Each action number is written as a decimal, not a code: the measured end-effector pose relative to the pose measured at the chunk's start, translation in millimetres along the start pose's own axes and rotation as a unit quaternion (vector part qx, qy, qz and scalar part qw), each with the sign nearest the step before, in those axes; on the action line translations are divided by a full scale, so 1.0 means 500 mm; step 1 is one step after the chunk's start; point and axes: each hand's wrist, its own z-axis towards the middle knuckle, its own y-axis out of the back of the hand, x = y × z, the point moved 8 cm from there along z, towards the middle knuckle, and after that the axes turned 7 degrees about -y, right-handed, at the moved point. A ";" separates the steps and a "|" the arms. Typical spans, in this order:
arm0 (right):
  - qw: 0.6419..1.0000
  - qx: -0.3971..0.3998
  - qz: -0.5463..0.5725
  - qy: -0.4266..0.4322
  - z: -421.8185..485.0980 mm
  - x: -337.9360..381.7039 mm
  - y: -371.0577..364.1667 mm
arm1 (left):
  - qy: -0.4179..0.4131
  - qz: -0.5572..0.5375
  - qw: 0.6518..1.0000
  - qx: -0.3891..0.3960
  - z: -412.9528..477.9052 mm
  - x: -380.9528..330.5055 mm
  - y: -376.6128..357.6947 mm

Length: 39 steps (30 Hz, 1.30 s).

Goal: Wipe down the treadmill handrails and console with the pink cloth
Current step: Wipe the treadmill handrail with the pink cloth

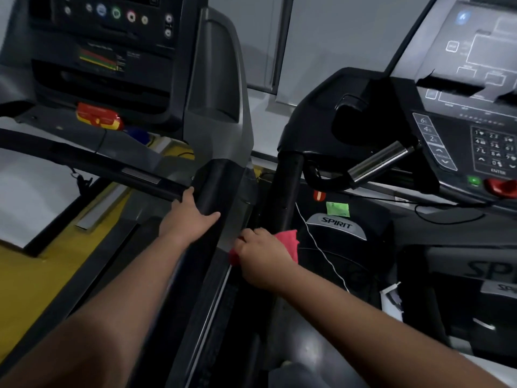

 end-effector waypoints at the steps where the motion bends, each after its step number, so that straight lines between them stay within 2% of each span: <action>1: 1.000 0.014 0.024 0.009 -0.007 -0.007 -0.007 | 0.000 -0.009 1.000 -0.016 -0.005 0.003 0.002; 3: 0.997 0.018 0.077 0.010 -0.008 -0.026 -0.006 | -0.007 -0.012 0.999 -0.042 -0.014 0.000 0.005; 5: 0.997 0.009 0.083 0.005 0.011 -0.039 0.003 | -0.011 0.003 0.999 -0.049 -0.015 -0.006 0.007; 9: 0.999 0.031 0.023 -0.031 0.071 -0.041 0.022 | -0.005 0.009 0.999 -0.050 -0.009 -0.006 0.008; 11: 0.996 0.067 -0.047 -0.046 0.103 -0.032 0.014 | -0.005 0.001 0.999 -0.050 -0.008 -0.003 0.005; 13: 0.981 0.135 -0.130 -0.047 0.126 -0.020 -0.007 | -0.006 -0.004 0.999 -0.052 -0.008 -0.001 0.005; 17: 0.929 0.253 -0.263 -0.065 0.152 -0.018 -0.074 | 0.000 -0.007 0.999 -0.053 -0.006 -0.002 0.006; 20: 0.894 0.319 -0.299 -0.098 0.161 -0.025 -0.136 | -0.002 -0.010 0.998 -0.055 -0.007 -0.002 0.007; 22: 0.887 0.332 -0.303 -0.106 0.162 -0.026 -0.155 | 0.000 -0.009 0.998 -0.055 -0.007 -0.002 0.008; 24: 0.902 0.306 -0.290 -0.093 0.162 -0.020 -0.151 | 0.001 -0.005 0.998 -0.057 -0.007 -0.003 0.008; 26: 0.933 0.258 -0.242 -0.072 0.156 -0.006 -0.125 | 0.001 -0.001 0.998 -0.057 -0.007 -0.005 0.010; 28: 0.970 0.175 -0.159 -0.059 0.142 0.004 -0.079 | 0.002 0.000 0.998 -0.057 -0.008 -0.006 0.011; 31: 0.996 0.051 -0.055 -0.048 0.113 -0.005 -0.013 | 0.003 0.002 0.998 -0.057 -0.012 -0.007 0.012; 35: 0.994 -0.073 0.076 -0.016 0.068 -0.042 0.031 | 0.007 0.003 0.998 -0.061 -0.017 -0.008 0.015; 37: 0.977 -0.156 0.148 0.005 0.038 -0.071 0.045 | 0.006 0.000 0.998 -0.060 -0.020 -0.009 0.015; 39: 0.948 -0.252 0.195 -0.013 0.000 -0.113 0.051 | 0.001 0.003 0.998 -0.063 -0.021 -0.011 0.015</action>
